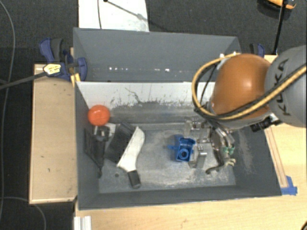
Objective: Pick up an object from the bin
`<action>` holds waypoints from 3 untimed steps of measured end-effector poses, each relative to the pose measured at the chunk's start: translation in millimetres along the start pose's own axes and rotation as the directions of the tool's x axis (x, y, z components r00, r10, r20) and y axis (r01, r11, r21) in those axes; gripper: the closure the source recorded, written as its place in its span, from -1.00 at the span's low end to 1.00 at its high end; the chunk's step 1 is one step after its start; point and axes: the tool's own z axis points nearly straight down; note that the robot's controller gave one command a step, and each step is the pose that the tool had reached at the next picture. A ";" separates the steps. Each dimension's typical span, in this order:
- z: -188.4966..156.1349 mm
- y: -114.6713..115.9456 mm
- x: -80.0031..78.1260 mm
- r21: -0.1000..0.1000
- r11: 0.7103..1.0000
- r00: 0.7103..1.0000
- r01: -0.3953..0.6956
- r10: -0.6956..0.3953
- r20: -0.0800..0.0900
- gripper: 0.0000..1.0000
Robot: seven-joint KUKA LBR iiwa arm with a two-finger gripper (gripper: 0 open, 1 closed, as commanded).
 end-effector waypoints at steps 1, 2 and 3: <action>-4.5 -0.2 -1.4 0.000 1.000 1.000 -0.001 0.001 0.008 -1.00; 58.6 -11.5 -29.1 -0.001 1.000 1.000 -0.023 0.023 0.012 -1.00; 93.4 -16.1 -35.8 0.000 1.000 1.000 -0.012 0.012 0.005 -1.00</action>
Offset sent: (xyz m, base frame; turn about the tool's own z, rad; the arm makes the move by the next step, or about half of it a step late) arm 0.0532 -0.0229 -0.1315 0.0193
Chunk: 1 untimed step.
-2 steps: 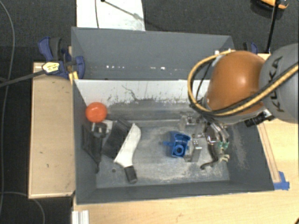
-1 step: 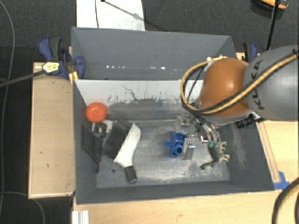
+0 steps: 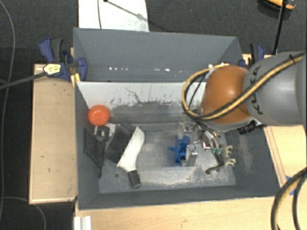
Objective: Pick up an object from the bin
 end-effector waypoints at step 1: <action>-26.8 -10.9 -4.2 -0.002 0.994 0.994 -0.112 0.112 0.011 -1.00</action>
Offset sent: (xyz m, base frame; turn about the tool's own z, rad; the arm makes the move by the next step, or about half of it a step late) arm 0.0033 -0.0099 -0.0379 0.1375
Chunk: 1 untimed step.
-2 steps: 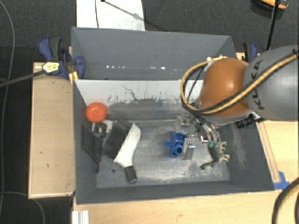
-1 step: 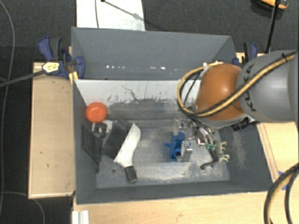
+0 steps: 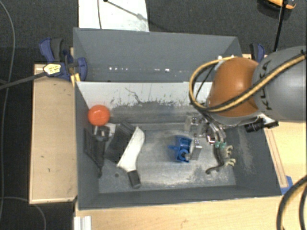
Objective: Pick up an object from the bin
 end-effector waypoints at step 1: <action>57.2 1.4 -0.8 -0.001 1.000 1.000 -0.021 0.021 -0.004 -1.00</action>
Offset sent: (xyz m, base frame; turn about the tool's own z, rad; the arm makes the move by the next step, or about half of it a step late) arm 0.0026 0.0044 -0.0646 0.0705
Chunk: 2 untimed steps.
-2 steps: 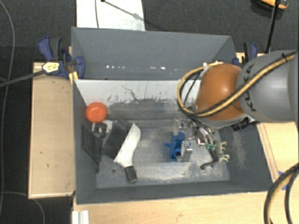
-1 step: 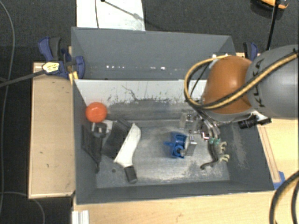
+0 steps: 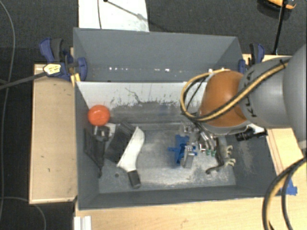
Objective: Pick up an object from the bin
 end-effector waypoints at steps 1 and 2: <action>7.9 1.4 -2.8 0.001 1.000 1.000 -0.013 0.013 -0.006 1.00; 7.6 1.4 -2.6 0.001 1.000 1.000 -0.016 0.016 -0.006 1.00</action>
Offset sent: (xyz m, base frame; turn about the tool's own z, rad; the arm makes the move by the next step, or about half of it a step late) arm 0.0000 0.0000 0.0000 0.0000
